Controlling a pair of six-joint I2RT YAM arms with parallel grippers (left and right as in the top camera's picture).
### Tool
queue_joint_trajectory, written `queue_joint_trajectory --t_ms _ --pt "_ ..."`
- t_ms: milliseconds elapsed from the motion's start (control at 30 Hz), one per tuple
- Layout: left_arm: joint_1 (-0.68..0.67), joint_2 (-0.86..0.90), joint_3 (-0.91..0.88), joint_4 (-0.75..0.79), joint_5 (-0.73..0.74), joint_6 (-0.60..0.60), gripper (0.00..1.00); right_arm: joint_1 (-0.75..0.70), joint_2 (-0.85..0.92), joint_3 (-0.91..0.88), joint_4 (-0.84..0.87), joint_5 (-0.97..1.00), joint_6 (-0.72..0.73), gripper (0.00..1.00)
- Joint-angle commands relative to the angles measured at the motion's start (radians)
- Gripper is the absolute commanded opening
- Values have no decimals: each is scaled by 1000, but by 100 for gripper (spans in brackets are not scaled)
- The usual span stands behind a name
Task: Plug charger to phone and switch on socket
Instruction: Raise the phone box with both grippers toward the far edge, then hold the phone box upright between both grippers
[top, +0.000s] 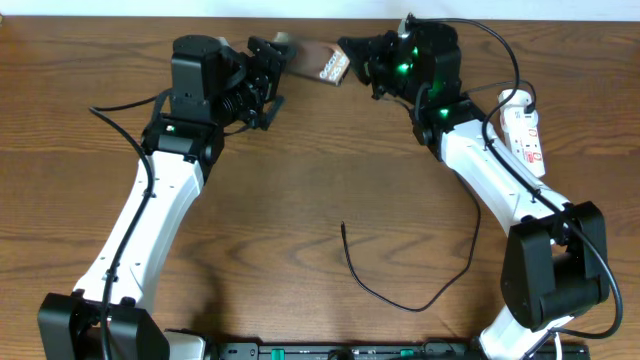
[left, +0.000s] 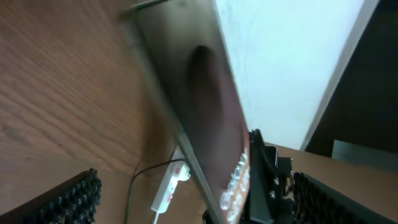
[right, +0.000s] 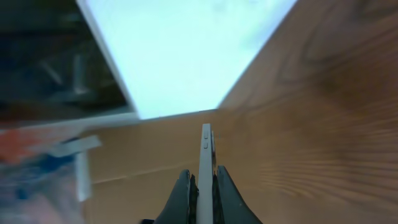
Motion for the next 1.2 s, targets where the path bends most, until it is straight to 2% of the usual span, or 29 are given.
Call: queue_joint_trajectory --t_ms 0,200,567,967,1167 --pt "13 -12 19 41 14 30 96 -24 -9 19 36 -16 142 1" --pt "43 -12 19 175 13 30 96 -24 -9 19 68 -16 184 2" --pt "48 -12 19 389 -4 29 96 -3 -9 19 225 -16 349 2" --pt "48 -7 18 413 -19 -6 95 56 -9 19 294 -16 378 2" --pt "48 -7 18 419 -32 -20 84 77 -9 19 294 -22 375 1"
